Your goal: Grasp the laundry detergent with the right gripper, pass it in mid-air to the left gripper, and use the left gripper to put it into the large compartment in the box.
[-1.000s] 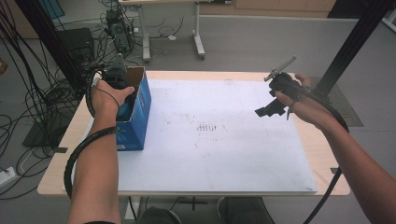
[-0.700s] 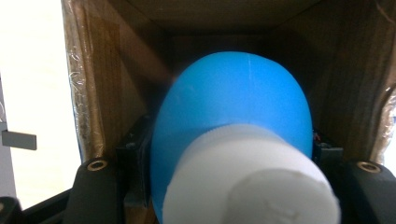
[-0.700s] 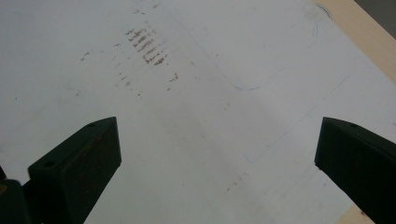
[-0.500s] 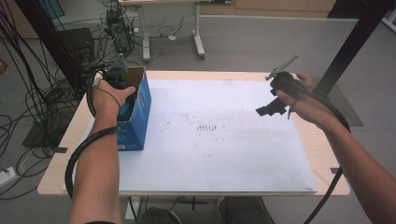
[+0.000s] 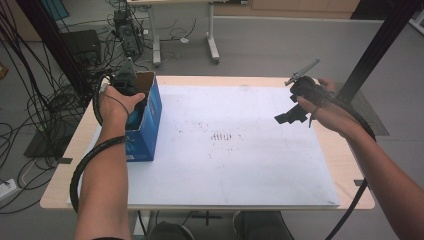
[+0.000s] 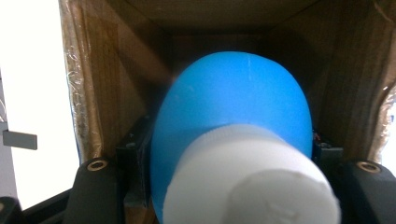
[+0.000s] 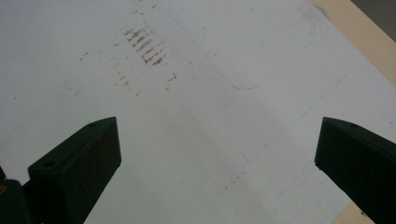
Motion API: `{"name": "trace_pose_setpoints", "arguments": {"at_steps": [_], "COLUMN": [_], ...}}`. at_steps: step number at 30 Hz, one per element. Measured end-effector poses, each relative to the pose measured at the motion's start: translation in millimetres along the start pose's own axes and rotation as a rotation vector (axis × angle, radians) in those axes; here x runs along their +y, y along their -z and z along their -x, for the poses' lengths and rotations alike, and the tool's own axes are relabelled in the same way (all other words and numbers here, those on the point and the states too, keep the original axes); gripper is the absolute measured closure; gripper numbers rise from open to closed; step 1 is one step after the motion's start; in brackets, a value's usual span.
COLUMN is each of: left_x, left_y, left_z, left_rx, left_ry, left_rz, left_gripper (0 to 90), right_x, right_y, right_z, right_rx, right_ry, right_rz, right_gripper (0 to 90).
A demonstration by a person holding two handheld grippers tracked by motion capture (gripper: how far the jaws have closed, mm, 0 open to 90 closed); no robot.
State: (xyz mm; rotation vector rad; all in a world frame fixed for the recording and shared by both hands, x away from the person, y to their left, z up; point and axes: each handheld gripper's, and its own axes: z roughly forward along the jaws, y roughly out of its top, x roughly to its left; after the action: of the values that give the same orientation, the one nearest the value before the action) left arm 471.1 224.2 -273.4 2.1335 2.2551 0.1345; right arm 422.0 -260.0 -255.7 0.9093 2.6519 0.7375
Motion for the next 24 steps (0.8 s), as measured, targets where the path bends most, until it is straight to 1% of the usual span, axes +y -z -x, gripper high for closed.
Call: {"name": "trace_pose_setpoints", "arguments": {"at_steps": [24], "left_x": [-0.8], "left_y": [0.0], "left_z": [0.2], "left_rx": [-0.001], "left_ry": [0.001], "left_rz": [0.003], "left_gripper": [35.6], "right_x": [1.5], "right_y": [2.9], "right_z": [-0.6], "right_rx": [-0.002], "right_ry": [0.005], "right_rz": [0.003], "right_gripper": [0.3]}}
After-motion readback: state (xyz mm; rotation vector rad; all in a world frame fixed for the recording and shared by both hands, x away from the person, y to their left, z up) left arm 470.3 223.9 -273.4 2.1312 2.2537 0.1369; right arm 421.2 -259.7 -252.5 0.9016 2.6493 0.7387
